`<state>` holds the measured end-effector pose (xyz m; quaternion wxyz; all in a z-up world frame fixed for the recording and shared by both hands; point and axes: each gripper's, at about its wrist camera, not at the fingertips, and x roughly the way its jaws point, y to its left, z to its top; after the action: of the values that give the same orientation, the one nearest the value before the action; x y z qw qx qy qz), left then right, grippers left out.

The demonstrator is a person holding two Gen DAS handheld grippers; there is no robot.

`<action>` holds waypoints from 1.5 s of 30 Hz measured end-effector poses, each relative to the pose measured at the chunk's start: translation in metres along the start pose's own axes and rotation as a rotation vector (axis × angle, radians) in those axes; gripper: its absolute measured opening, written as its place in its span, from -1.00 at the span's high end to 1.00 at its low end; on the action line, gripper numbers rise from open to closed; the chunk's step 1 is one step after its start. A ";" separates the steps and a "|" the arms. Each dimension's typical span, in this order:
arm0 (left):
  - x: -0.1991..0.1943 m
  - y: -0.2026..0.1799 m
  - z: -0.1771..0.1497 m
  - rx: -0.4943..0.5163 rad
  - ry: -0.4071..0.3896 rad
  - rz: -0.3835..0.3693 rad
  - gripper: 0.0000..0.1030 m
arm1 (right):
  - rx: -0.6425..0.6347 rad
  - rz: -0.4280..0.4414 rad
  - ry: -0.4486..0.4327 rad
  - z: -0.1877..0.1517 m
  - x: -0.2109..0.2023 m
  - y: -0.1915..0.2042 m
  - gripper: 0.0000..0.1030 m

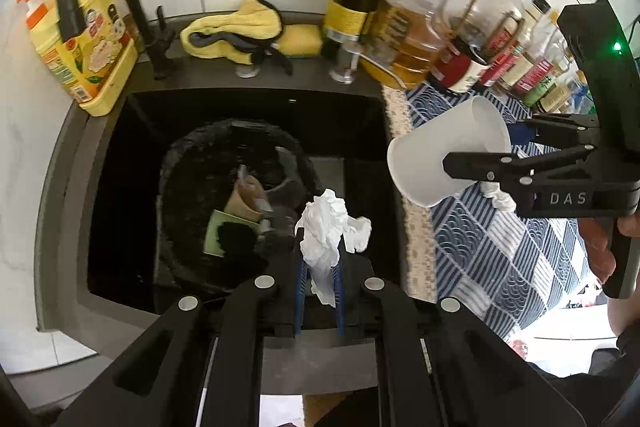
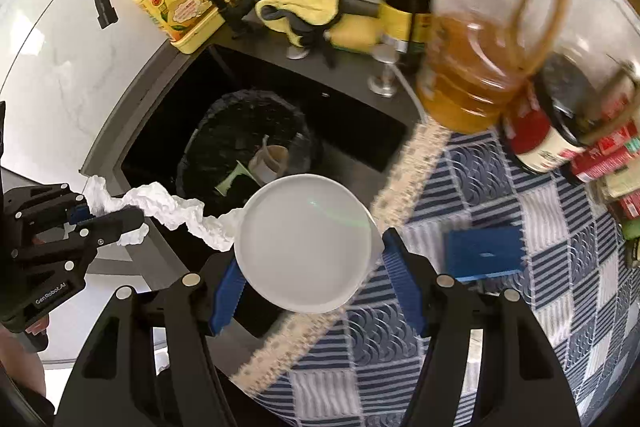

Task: Collect trash
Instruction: 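Carry the tissue and white paper cup over the trash bag with both grippers, then open both grippers over the trash bag, dropping tissue and paper cup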

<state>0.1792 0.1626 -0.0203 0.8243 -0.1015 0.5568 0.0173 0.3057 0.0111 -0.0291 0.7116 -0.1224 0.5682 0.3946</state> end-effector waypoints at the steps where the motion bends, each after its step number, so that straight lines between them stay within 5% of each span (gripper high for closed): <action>1: 0.000 0.006 0.000 -0.002 -0.001 0.000 0.80 | 0.002 0.002 0.004 0.004 0.004 0.007 -0.26; 14: 0.003 0.084 0.007 -0.039 0.016 0.009 0.79 | -0.022 0.042 0.061 0.048 0.056 0.069 -0.26; 28: 0.029 0.129 0.020 -0.088 0.064 -0.014 0.74 | 0.002 0.063 0.128 0.082 0.096 0.087 -0.28; 31: 0.036 0.133 0.023 -0.110 0.078 -0.016 0.00 | 0.031 0.091 0.164 0.084 0.103 0.084 -0.37; 45: 0.036 0.116 0.026 -0.083 0.078 -0.005 -0.04 | 0.071 0.084 0.116 0.067 0.074 0.065 -0.46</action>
<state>0.1999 0.2775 -0.0612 0.7972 -0.1375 0.5868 0.0342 0.3114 0.1269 -0.0566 0.6644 -0.0957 0.6267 0.3959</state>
